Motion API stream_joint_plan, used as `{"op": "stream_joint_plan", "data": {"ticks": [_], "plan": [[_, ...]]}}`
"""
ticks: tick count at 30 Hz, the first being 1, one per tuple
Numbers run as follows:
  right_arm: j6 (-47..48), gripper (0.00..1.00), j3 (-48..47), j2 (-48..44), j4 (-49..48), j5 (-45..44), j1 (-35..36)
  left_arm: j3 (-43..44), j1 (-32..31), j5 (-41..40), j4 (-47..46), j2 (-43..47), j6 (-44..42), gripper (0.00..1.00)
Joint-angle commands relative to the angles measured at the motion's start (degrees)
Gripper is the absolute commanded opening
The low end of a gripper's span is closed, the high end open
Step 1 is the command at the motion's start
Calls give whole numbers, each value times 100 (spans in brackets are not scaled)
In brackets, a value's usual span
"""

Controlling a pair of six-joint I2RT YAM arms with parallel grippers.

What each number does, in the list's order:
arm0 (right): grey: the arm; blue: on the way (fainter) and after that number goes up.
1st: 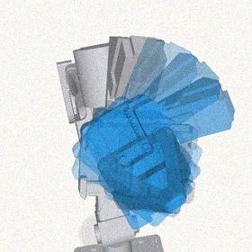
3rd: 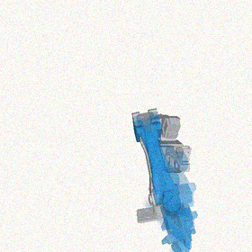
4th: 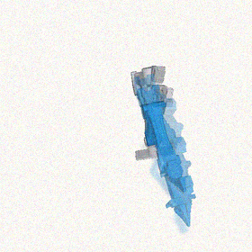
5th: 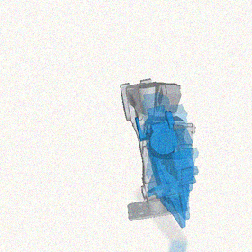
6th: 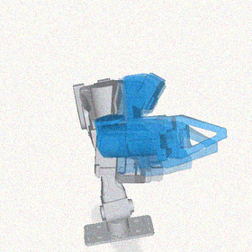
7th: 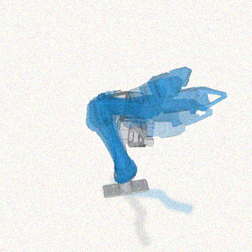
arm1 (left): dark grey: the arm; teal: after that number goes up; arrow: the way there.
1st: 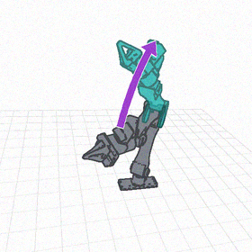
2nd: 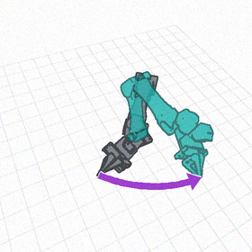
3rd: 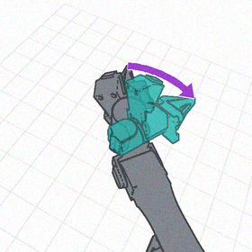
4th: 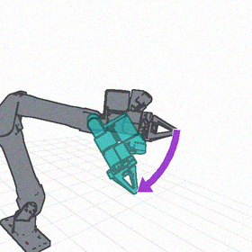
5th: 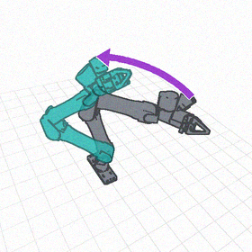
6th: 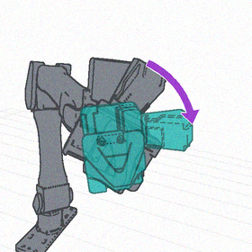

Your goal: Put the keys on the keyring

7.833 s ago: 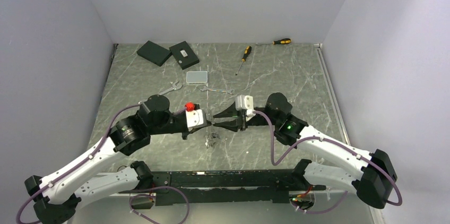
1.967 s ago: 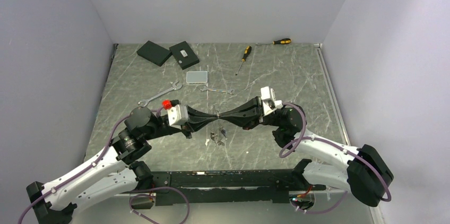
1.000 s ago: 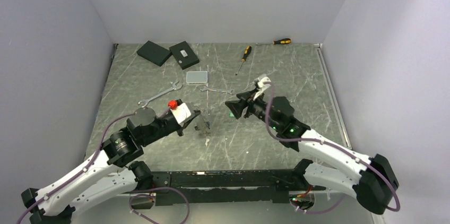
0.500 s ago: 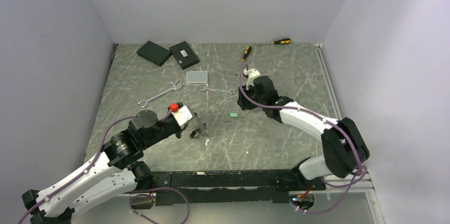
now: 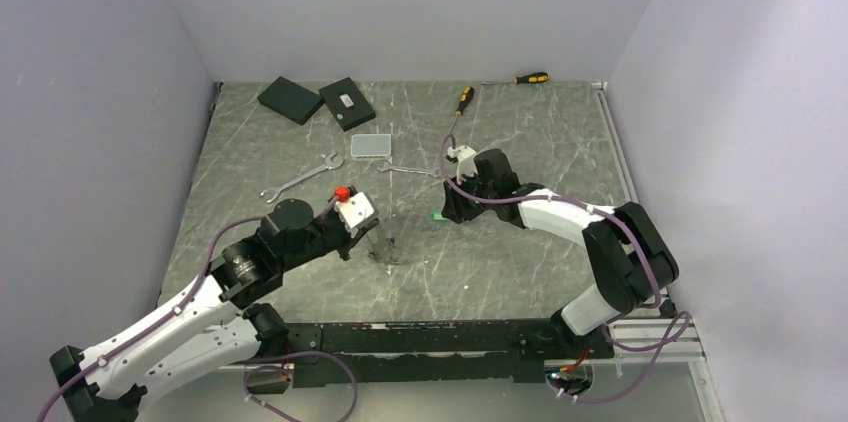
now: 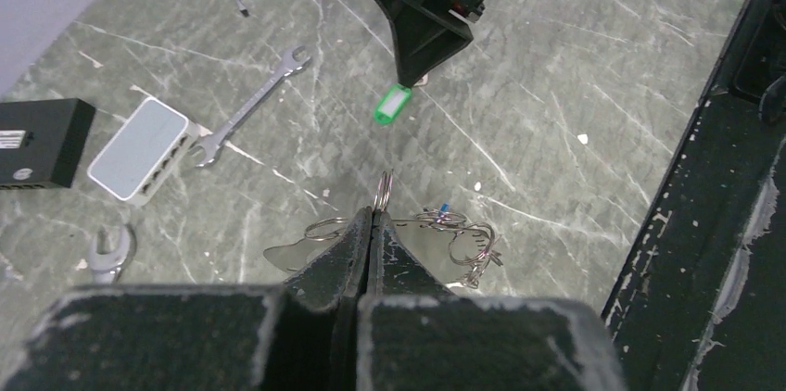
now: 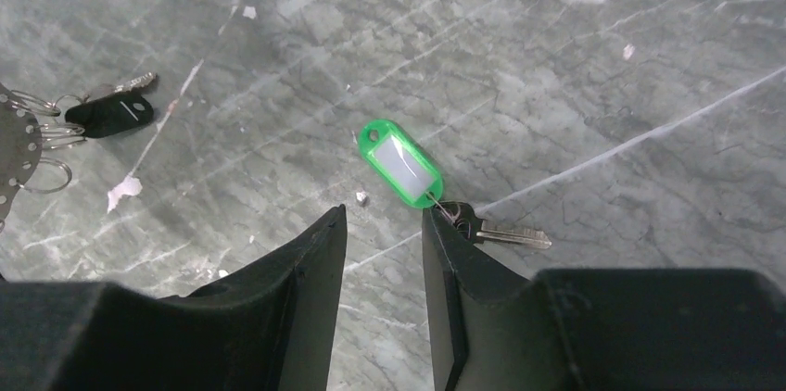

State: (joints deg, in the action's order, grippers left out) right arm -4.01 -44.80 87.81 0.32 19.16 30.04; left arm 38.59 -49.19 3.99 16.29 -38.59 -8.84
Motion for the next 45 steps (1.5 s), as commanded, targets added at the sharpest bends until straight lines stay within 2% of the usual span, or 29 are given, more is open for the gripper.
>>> {"op": "stream_joint_plan", "data": {"ticks": [1, 9, 23, 35, 39, 45], "plan": [[210, 40, 71, 144, -264, 49, -7, 320, 175, 641, -217, -142, 202, 0], [209, 47, 117, 298, -337, -224, -9, 304, 362, 1000, -310, -254, 299, 0], [239, 48, -74, 678, -272, -408, -8, 242, 482, 1056, -454, -239, 453, 0], [291, 18, -146, 722, -142, -318, -7, 236, 497, 1077, -426, -210, 420, 0], [304, 1, -128, 644, -168, -226, -7, 234, 493, 1075, -433, -202, 410, 0], [255, 0, 32, 239, -403, 58, -7, 258, 513, 1100, -397, -227, 376, 0]]}}
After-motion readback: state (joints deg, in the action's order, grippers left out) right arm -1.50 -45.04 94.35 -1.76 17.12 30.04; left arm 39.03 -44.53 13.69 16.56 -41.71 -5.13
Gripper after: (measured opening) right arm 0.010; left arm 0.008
